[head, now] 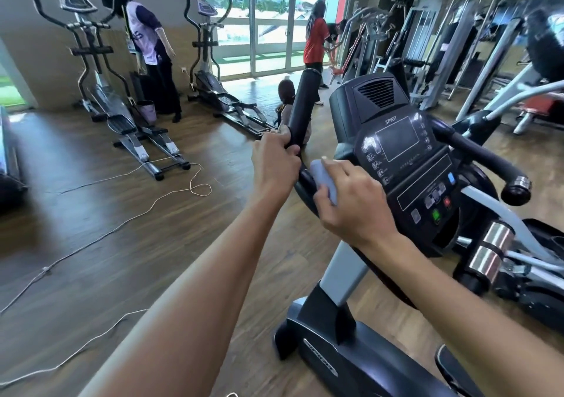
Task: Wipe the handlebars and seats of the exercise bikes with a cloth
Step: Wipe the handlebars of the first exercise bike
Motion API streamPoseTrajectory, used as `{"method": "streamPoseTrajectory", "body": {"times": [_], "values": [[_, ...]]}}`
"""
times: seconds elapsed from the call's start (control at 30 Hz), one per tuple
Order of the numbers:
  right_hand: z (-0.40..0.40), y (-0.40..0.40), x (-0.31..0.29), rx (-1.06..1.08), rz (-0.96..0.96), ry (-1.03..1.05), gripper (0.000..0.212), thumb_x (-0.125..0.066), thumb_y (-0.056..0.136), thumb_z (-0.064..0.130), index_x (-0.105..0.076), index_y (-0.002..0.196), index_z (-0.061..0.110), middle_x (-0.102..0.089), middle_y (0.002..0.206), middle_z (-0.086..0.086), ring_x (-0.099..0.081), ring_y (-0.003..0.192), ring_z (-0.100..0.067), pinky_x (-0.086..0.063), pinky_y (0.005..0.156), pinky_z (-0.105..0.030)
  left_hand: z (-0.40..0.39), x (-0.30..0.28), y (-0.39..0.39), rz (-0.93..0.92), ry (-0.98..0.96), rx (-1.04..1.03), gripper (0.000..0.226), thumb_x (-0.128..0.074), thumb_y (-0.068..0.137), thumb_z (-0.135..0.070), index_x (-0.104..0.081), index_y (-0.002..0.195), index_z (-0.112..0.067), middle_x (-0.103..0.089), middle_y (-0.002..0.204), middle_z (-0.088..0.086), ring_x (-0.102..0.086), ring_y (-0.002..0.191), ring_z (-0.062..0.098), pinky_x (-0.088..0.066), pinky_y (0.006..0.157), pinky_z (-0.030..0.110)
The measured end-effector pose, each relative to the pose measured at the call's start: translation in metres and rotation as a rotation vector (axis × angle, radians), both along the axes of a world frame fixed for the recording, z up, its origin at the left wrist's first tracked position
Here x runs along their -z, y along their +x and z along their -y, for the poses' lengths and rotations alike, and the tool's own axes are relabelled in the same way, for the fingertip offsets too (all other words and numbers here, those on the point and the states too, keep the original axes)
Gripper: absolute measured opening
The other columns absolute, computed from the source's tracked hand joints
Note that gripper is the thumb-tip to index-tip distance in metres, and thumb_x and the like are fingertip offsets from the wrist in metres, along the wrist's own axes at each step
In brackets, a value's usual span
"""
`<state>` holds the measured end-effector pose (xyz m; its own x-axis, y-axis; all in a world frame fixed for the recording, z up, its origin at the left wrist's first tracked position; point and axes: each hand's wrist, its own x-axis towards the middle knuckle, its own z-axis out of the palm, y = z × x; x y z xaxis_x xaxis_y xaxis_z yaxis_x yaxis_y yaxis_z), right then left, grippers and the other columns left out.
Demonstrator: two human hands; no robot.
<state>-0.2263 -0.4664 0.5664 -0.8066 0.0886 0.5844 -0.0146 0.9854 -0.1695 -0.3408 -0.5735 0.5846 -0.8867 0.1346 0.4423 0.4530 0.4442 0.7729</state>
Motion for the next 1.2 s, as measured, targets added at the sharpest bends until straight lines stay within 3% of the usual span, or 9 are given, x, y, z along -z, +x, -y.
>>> {"method": "streamPoseTrajectory", "body": {"times": [0.13,0.23,0.5,0.6,0.77,0.83,0.9,0.97,1.2], "values": [[0.008,-0.002,-0.001,-0.042,0.024,0.019,0.058,-0.042,0.091,0.034,-0.059,0.136,0.001,-0.066,0.128,-0.014,-0.064,0.108,-0.035,-0.058,0.085,-0.046,0.003,0.002,0.003,-0.016,0.036,-0.001,0.036,-0.064,0.091,-0.002,-0.072,0.126,-0.011,-0.048,0.060,0.005,-0.065,0.089,0.039,-0.039,0.068,0.028],[0.001,0.054,0.015,-0.100,-0.015,0.163,0.057,-0.052,0.091,0.025,-0.056,0.141,-0.002,-0.063,0.134,-0.015,-0.061,0.118,-0.032,-0.051,0.105,-0.041,0.008,0.006,0.002,-0.010,0.074,0.027,0.042,-0.066,0.094,-0.005,-0.067,0.135,-0.012,-0.076,0.099,0.019,-0.056,0.084,0.014,-0.040,0.075,0.025],[0.013,-0.010,0.006,-0.108,-0.072,0.258,0.052,-0.054,0.083,0.024,-0.064,0.129,0.000,-0.068,0.125,-0.014,-0.065,0.108,-0.035,-0.053,0.097,-0.042,0.023,0.004,-0.011,0.092,0.009,0.202,0.051,-0.055,0.094,0.006,-0.062,0.140,-0.015,-0.058,0.096,-0.005,-0.050,0.089,0.007,-0.043,0.076,0.012],[0.014,-0.009,0.003,-0.129,-0.039,0.186,0.054,-0.055,0.084,0.027,-0.064,0.133,0.005,-0.067,0.129,-0.010,-0.064,0.112,-0.032,-0.054,0.098,-0.040,0.031,-0.001,-0.010,0.224,0.170,0.297,0.046,-0.050,0.099,0.004,-0.065,0.135,-0.019,-0.068,0.112,-0.004,-0.064,0.110,0.011,-0.052,0.106,0.037],[-0.002,0.077,0.028,-0.156,-0.049,0.218,0.057,-0.058,0.084,0.019,-0.060,0.141,0.008,-0.061,0.139,-0.007,-0.057,0.128,-0.029,-0.044,0.112,-0.038,0.034,0.001,0.001,0.262,0.196,0.275,0.029,-0.055,0.099,-0.018,-0.075,0.111,-0.035,-0.064,0.104,-0.003,-0.058,0.097,0.014,-0.052,0.101,0.044],[-0.010,0.100,0.037,-0.139,-0.068,0.252,0.057,-0.058,0.083,0.017,-0.061,0.139,0.009,-0.063,0.137,-0.006,-0.059,0.127,-0.028,-0.045,0.111,-0.037,0.035,0.011,0.012,0.260,0.087,0.294,0.039,-0.061,0.100,-0.018,-0.064,0.139,-0.019,-0.067,0.120,0.002,-0.060,0.113,0.015,-0.043,0.113,0.036],[-0.012,0.099,0.039,-0.107,-0.074,0.274,0.055,-0.057,0.082,0.018,-0.064,0.136,0.007,-0.065,0.133,-0.008,-0.061,0.122,-0.029,-0.046,0.108,-0.035,0.034,0.024,0.026,0.201,-0.043,0.310,0.056,-0.061,0.101,-0.015,-0.043,0.154,-0.011,-0.042,0.159,0.001,-0.034,0.148,0.010,-0.018,0.113,0.012],[-0.008,0.080,0.032,-0.071,-0.047,0.269,0.056,-0.053,0.083,0.022,-0.064,0.135,0.004,-0.066,0.130,-0.010,-0.062,0.116,-0.030,-0.051,0.102,-0.037,0.032,0.030,0.034,0.164,-0.048,0.327,0.056,-0.055,0.104,-0.011,-0.038,0.157,-0.011,-0.022,0.168,0.000,-0.014,0.156,0.009,-0.010,0.109,0.007],[-0.017,0.093,0.028,-0.055,0.077,0.069,0.062,-0.047,0.088,0.034,-0.054,0.144,0.008,-0.062,0.135,-0.004,-0.062,0.114,-0.026,-0.061,0.082,-0.044,0.008,0.030,0.062,-0.051,-0.152,0.013,0.047,-0.040,0.106,-0.018,-0.045,0.152,-0.007,-0.020,0.170,0.001,0.002,0.159,0.018,-0.022,0.122,0.040]]}}
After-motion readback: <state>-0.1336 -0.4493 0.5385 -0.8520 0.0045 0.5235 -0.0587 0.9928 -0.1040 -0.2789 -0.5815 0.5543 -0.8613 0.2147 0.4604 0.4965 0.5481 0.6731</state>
